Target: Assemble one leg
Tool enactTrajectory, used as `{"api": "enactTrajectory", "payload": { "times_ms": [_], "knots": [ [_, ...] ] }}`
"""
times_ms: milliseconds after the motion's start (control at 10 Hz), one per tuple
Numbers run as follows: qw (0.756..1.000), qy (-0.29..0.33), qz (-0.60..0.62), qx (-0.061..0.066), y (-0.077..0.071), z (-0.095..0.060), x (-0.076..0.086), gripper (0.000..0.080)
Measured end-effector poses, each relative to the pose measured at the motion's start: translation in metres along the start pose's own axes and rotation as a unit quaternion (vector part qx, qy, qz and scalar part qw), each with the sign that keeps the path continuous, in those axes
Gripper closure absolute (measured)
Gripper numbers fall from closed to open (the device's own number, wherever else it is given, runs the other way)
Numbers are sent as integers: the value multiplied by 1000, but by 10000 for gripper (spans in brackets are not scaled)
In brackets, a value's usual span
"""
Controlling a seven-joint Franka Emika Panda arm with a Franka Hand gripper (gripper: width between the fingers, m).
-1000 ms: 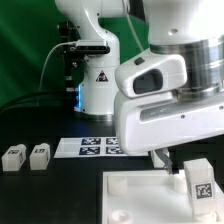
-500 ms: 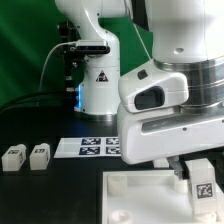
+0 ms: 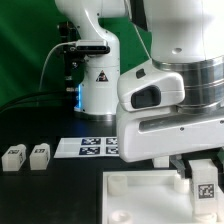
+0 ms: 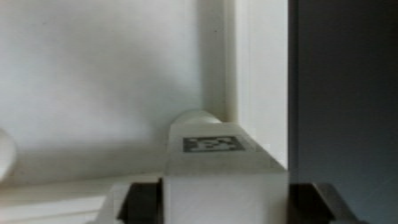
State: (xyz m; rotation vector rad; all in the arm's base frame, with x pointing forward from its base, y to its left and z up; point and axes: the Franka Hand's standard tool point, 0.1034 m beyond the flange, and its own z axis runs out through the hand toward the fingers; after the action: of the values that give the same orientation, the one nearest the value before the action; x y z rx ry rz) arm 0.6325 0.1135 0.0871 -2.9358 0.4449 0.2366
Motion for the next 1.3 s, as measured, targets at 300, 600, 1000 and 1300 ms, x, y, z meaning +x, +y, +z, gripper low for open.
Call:
{"api": "enactTrajectory", "payload": {
  "times_ms": [300,600,1000,1300],
  "knots": [
    [949,-16,310,57,3,0,4,502],
    [888,-22,455,58,0,1,3,502],
    [773,-19,627,93,-4,2,3,502],
    [794,-18,601,92,-4,3,2,292]
  ]
}}
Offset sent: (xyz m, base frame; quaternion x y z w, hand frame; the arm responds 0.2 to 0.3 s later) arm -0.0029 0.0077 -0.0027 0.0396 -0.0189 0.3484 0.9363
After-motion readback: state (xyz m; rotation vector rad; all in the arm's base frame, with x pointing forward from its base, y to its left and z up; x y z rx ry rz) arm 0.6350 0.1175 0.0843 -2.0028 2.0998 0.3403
